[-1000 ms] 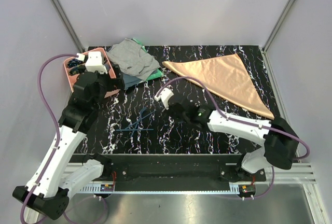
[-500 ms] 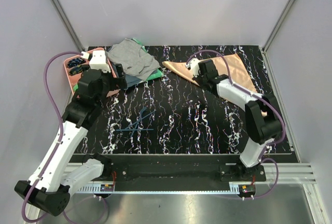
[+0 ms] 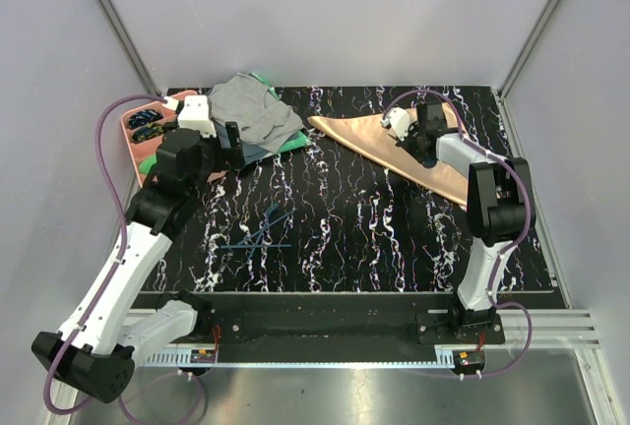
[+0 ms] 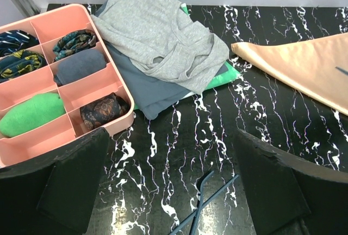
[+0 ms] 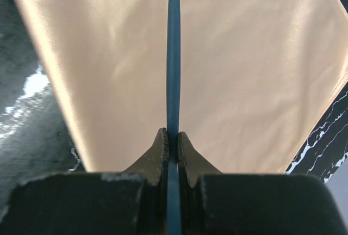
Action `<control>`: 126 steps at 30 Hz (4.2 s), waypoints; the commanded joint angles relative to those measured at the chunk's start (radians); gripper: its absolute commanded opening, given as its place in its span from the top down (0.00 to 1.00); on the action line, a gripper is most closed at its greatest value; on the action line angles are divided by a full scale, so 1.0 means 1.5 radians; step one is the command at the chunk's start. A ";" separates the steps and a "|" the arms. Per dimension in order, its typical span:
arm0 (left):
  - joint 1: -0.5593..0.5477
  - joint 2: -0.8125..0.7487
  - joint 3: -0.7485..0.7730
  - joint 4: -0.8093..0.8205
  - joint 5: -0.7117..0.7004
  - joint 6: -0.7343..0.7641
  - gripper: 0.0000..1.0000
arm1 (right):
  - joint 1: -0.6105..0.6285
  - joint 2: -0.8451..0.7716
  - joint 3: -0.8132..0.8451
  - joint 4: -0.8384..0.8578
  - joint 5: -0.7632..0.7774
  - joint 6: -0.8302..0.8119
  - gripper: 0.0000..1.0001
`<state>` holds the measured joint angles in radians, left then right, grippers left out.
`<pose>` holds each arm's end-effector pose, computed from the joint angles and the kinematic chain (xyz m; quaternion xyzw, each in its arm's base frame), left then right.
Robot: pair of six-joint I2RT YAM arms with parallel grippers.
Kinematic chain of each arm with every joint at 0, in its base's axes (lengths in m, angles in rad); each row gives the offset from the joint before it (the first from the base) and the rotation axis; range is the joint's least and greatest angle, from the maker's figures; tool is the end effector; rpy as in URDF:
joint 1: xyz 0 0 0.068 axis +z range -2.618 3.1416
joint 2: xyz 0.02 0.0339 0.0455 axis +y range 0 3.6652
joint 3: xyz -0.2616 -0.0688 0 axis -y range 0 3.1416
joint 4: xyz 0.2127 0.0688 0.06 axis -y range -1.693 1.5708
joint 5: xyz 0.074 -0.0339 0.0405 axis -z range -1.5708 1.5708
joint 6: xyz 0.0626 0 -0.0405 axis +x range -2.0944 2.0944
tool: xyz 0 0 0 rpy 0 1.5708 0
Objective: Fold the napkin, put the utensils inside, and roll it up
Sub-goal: Place the utensil onto the napkin, then grab a utensil with the right arm
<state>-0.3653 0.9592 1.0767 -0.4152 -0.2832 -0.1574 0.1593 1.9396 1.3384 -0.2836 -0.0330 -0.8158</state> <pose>0.1951 -0.0559 0.3729 -0.0008 0.8005 -0.0424 0.5978 0.4046 0.0671 0.1810 -0.4460 0.8293 -0.0937 0.3233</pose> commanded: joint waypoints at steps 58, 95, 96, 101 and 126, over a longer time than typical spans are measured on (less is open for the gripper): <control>0.004 0.012 -0.007 0.040 0.008 0.002 0.01 | 0.077 -0.199 -0.043 0.113 -0.499 0.568 0.51; 0.005 -0.049 -0.005 0.044 0.013 -0.005 0.01 | 0.601 0.023 -0.013 0.160 -0.094 0.765 0.49; 0.005 -0.049 -0.005 0.044 0.012 -0.006 0.01 | 0.601 0.023 -0.015 0.160 -0.091 0.754 0.49; 0.004 -0.048 -0.006 0.045 0.011 -0.005 0.01 | 0.606 0.032 -0.013 0.161 -0.099 0.684 0.49; 0.005 -0.039 -0.006 0.044 0.009 -0.001 0.01 | 0.626 0.087 0.008 0.124 -0.130 0.583 0.55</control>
<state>-0.3626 0.9031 1.0691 -0.4004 -0.2733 -0.1577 1.0874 2.0464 1.3148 -0.0685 -0.2295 0.1009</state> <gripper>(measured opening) 0.987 0.454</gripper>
